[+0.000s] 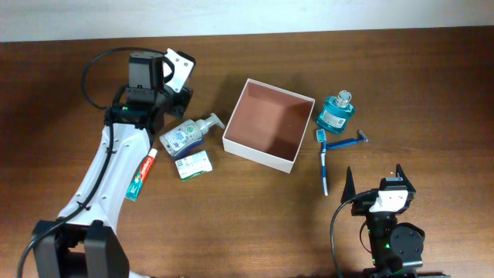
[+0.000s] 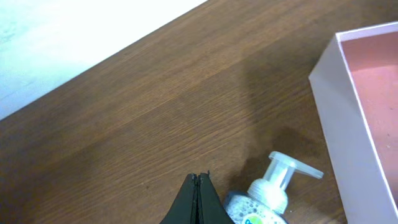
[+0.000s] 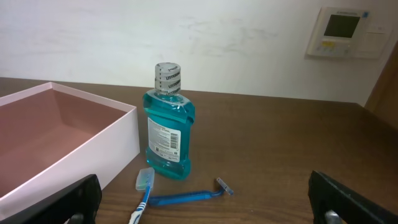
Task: Pack container
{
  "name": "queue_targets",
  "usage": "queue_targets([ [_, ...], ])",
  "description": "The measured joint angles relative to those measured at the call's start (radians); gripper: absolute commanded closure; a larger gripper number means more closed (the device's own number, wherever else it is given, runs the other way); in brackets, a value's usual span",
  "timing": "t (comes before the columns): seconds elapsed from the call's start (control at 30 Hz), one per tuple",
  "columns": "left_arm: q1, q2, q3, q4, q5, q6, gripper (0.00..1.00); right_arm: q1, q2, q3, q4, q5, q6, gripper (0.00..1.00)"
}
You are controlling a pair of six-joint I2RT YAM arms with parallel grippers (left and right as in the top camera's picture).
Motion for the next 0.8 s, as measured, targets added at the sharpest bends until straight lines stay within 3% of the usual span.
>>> queue_targets([
  [0.07, 0.0, 0.002, 0.0, 0.0, 0.016, 0.01, 0.73, 0.0, 0.0, 0.0, 0.0, 0.0, -0.001, 0.01],
  [0.2, 0.0, 0.005, 0.0, 0.0, 0.061, 0.026, 0.64, 0.0, 0.0, 0.0, 0.0, 0.0, 0.0, 0.01],
  [0.27, 0.0, 0.005, 0.0, -0.001, 0.077, 0.027, 0.34, 0.0, 0.0, 0.0, 0.0, 0.0, 0.0, 0.01],
  [0.4, 0.0, 0.005, 0.0, -0.023, 0.092, 0.033, 0.44, 0.0, 0.0, 0.0, 0.0, 0.0, 0.0, 0.01],
  [0.47, 0.0, 0.006, 0.0, -0.031, 0.096, 0.034, 0.44, 0.0, 0.0, 0.0, 0.0, 0.0, 0.0, 0.01],
  [0.6, 0.0, 0.018, 0.0, -0.037, 0.1, 0.039, 0.28, 0.0, 0.0, 0.0, 0.0, 0.0, -0.001, 0.02],
  [0.8, -0.003, 0.071, 0.0, -0.044, 0.102, 0.083, 0.23, 0.0, 0.0, 0.0, 0.0, 0.0, 0.0, 0.02],
])
